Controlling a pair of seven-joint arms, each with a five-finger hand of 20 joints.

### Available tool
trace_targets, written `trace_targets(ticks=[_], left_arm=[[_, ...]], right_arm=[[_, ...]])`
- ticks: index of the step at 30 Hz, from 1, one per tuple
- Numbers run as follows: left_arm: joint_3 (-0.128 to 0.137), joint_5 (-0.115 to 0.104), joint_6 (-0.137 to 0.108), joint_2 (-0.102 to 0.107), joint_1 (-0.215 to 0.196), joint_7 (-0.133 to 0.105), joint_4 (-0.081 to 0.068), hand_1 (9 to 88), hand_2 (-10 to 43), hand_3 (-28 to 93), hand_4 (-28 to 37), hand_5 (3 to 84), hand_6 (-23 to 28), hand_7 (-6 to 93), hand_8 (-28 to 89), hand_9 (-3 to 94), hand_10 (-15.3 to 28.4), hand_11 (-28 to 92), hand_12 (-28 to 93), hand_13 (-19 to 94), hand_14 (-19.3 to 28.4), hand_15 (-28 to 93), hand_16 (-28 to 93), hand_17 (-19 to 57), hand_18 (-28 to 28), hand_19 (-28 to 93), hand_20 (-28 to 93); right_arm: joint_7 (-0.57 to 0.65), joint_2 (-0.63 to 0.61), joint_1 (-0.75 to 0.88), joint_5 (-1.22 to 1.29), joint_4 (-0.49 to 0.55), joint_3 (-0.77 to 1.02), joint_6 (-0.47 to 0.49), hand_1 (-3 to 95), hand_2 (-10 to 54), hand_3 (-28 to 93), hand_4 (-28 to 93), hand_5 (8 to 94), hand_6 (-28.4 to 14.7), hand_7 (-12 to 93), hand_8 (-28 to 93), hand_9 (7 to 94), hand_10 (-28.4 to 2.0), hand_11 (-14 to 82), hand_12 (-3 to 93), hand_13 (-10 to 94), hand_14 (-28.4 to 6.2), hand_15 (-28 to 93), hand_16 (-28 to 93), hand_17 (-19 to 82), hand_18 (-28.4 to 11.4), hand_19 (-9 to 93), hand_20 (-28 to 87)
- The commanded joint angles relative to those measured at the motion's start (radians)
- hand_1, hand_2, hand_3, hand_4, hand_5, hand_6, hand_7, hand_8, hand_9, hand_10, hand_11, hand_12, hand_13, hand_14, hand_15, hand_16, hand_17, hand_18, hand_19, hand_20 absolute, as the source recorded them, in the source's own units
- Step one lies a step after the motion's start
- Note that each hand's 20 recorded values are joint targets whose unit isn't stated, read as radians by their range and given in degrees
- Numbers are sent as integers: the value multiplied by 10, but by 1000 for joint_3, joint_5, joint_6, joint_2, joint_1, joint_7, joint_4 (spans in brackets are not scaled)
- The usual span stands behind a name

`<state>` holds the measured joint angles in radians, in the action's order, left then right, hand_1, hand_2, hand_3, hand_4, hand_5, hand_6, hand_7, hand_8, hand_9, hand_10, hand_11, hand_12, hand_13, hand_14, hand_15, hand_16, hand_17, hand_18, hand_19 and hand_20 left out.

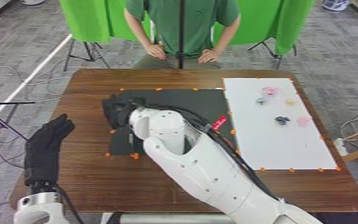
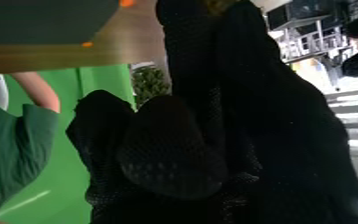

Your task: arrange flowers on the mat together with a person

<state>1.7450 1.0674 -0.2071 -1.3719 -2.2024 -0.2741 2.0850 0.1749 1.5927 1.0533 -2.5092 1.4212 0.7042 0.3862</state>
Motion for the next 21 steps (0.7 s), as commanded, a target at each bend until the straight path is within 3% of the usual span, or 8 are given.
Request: trace_targets(ticks=[1, 4, 5, 9, 13, 15, 21], left_arm=[[-6, 5, 7, -3, -1, 5, -6, 239, -4, 670, -245, 485, 39, 174, -59, 456, 131, 171, 140, 349, 158, 160, 26, 49, 92, 19, 157], [-6, 7, 7, -3, -2, 8, -5, 240, -7, 672, -242, 485, 39, 174, -59, 455, 132, 171, 140, 349, 157, 160, 27, 48, 93, 19, 157], [-10, 3, 4, 6, 0, 7, -6, 242, -9, 672, -240, 485, 39, 174, -59, 455, 131, 171, 140, 349, 158, 159, 26, 48, 93, 19, 157], [-15, 31, 0, 17, -2, 10, -7, 251, -15, 669, -231, 484, 38, 175, -59, 455, 131, 172, 141, 348, 158, 159, 27, 48, 92, 18, 157], [-12, 30, 5, 12, -4, 14, -3, 254, -19, 669, -226, 483, 36, 176, -59, 455, 131, 171, 141, 349, 158, 160, 27, 48, 93, 18, 156], [-10, 35, 18, 11, 8, 23, -8, 254, -20, 669, -224, 483, 36, 176, -60, 455, 130, 171, 140, 349, 157, 159, 27, 48, 93, 17, 156], [-16, 27, 23, 25, 11, 25, -11, 256, -22, 668, -220, 483, 35, 176, -60, 454, 130, 172, 141, 349, 158, 159, 28, 46, 94, 17, 156]], right_arm=[[-22, -10, 6, -48, -9, -4, 11, 615, -95, 541, -243, 836, 45, 152, 12, 936, -80, 52, 261, 937, 9, 672, 213, 586, -172, 932, 547], [-20, -14, 4, -43, -4, -2, 28, 608, -95, 525, -239, 802, 50, 148, -5, 923, -86, 42, 254, 937, 6, 656, 222, 578, -172, 932, 541], [-21, -14, 3, -48, -7, -1, 23, 599, -95, 537, -240, 787, 51, 149, -13, 915, -89, 47, 245, 937, 6, 650, 225, 575, -173, 932, 537], [-7, -18, -1, -39, -1, 4, 68, 526, -95, 646, -271, 719, 62, 168, -59, 880, -100, 76, 206, 937, 4, 630, 239, 565, -174, 932, 532], [-16, -19, 7, -50, 0, 8, 78, 509, -95, 672, -276, 677, 69, 177, -142, 855, -104, 88, 175, 937, -1, 607, 251, 555, -179, 932, 520], [-4, -22, 2, -49, 4, 8, 89, 495, -95, 690, -277, 658, 70, 182, -148, 837, -107, 98, 155, 937, -3, 596, 256, 550, -181, 932, 516], [5, -23, -8, -48, 15, 17, 153, 473, -95, 701, -281, 630, 76, 185, -153, 786, -117, 105, 127, 937, -9, 565, 269, 535, -186, 932, 505]])
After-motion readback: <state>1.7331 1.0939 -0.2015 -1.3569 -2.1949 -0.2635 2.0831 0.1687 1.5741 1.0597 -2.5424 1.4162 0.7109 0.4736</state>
